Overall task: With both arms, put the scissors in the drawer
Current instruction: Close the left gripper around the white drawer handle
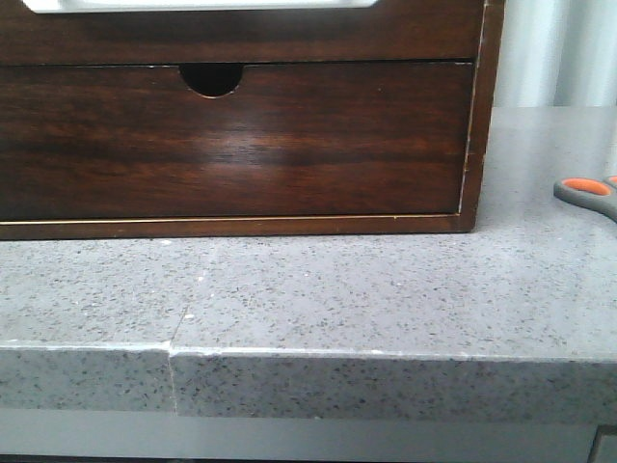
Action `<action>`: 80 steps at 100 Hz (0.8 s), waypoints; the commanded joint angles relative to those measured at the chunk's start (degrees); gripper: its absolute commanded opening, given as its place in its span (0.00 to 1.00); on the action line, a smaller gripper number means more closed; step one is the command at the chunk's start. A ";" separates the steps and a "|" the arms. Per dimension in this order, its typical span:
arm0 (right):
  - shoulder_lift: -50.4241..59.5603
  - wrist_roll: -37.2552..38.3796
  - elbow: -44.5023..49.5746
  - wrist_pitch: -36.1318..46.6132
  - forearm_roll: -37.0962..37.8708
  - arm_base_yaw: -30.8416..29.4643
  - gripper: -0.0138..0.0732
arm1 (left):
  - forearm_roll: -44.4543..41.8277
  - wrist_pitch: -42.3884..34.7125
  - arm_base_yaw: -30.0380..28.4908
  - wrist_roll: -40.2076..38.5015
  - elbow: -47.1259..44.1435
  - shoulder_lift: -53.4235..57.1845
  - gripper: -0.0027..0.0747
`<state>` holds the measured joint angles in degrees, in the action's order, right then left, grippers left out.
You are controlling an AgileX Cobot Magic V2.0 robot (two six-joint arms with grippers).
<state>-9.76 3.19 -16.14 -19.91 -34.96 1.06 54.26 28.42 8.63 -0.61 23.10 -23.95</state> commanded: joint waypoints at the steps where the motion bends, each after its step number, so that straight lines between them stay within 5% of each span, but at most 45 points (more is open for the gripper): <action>1: -4.68 0.40 -3.91 -0.14 -5.76 -0.26 0.56 | 5.07 3.48 0.39 4.88 5.34 -7.05 0.62; 17: -11.04 1.14 -5.47 -2.45 -15.34 -0.26 0.62 | 23.89 8.66 0.39 14.63 9.55 -17.67 0.60; 36: -13.69 1.14 -5.47 -2.67 -16.67 -0.26 0.62 | 44.55 13.80 0.39 24.18 10.56 -25.99 0.60; 80: -13.69 1.14 -5.47 -2.79 -16.57 -0.26 0.62 | 52.11 19.23 0.39 30.15 13.17 -37.34 0.60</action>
<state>-22.56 4.67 -19.39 -25.04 -50.02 1.06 101.43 43.98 8.63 28.12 33.44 -60.55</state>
